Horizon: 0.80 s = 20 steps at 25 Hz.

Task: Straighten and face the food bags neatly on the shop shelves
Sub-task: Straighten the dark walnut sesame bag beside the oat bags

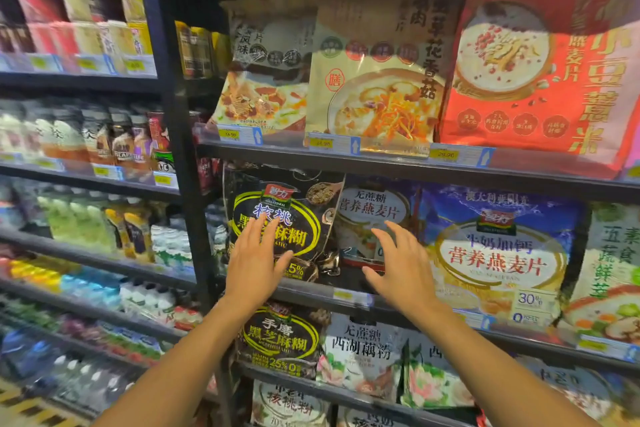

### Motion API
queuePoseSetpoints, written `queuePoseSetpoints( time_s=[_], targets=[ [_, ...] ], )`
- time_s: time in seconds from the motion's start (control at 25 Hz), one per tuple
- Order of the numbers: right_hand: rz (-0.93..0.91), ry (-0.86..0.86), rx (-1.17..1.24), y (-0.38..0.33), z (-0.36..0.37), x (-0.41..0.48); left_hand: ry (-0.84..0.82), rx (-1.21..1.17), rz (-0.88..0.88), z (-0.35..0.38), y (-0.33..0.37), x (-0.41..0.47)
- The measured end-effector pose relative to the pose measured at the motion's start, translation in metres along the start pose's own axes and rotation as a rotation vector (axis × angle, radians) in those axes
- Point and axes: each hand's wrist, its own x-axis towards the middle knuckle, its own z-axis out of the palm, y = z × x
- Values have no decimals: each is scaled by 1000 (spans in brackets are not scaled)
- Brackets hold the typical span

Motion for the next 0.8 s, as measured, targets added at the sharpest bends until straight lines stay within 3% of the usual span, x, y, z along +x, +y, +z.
queuePoseSetpoints(
  time_s=[0.4, 0.64, 0.8],
  targets=[
    [92, -116, 105, -53, 49, 35, 20, -317, -147, 16, -69, 53],
    [374, -367, 572, -85, 66, 50, -24, -541, -311, 21, -84, 68],
    [451, -331, 719, -98, 89, 57, -6, -638, -443, 26, -93, 77]
  ],
)
